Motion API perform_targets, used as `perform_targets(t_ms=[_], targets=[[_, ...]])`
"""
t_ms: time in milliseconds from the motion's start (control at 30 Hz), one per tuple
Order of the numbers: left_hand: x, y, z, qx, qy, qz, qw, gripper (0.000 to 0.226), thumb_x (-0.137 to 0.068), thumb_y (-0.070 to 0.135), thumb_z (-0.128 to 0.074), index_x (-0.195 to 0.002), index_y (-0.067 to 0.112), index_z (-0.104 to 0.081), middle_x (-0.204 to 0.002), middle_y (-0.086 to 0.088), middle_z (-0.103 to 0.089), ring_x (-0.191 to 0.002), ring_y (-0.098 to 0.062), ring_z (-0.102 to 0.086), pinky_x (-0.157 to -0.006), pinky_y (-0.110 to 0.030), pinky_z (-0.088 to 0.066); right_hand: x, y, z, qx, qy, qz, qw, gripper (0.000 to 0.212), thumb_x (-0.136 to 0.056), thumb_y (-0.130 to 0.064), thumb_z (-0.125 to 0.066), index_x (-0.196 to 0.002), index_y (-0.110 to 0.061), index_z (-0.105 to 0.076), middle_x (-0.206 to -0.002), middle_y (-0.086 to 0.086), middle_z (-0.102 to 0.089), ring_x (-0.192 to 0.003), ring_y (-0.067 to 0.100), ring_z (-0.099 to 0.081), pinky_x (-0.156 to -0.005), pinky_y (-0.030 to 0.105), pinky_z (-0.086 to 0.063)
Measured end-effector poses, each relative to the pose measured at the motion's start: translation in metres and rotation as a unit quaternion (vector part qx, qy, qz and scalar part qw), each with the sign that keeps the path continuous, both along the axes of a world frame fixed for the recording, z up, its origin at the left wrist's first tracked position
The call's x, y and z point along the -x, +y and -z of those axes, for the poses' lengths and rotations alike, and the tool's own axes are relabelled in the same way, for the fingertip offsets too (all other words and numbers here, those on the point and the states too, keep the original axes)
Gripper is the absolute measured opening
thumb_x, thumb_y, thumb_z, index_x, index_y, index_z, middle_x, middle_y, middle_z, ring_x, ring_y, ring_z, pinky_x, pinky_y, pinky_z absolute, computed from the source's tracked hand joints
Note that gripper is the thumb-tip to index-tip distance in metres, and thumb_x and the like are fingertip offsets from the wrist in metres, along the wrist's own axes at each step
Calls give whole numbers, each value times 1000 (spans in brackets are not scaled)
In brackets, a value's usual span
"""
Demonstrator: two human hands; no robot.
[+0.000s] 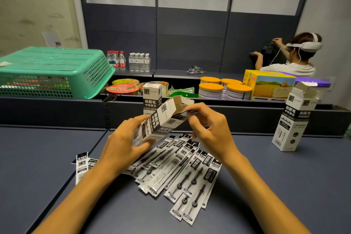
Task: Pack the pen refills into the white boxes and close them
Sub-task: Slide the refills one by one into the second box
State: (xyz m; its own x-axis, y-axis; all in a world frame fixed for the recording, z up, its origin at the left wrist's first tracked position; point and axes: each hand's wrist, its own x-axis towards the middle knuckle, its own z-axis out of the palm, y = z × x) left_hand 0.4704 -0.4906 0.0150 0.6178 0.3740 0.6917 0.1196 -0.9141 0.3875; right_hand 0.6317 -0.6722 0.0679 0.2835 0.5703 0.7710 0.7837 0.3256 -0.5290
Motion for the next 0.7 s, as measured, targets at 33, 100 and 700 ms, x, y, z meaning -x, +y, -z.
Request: perform_targets(t_ms=[33,100,700], targets=[[0,0,1,0,2,1,1000,72,-75,40,-77,-133,45,-35,-117,6,-61,-101,-11,-58,-78,-39,-57,-1,2,1,6,-10,8,1000,24,-93,-31,-49,-107,-22,-65,-79,-19,-63,-56,7,-59,-50,29,-53],[0,0,1,-4,6,2,1000,71,-76,43,-76,-133,46,-35,-116,6,-60,-101,-11,-58,-78,-41,-58,-3,7,6,40,-47,28,998,33,-94,-33,-45,-113,-16,-67,-78,-20,-62,-53,8,-57,-47,35,-51],[1,-1,-2,5,1,-15,1000,70,-75,40,-77,-137,34,-43,-117,5,-61,-96,-10,-57,-76,-34,-56,-13,-11,-2,-40,-75,49,995,27,-92,-30,-51,-112,-17,-64,-98,-6,-68,-65,12,-63,-57,23,-52]])
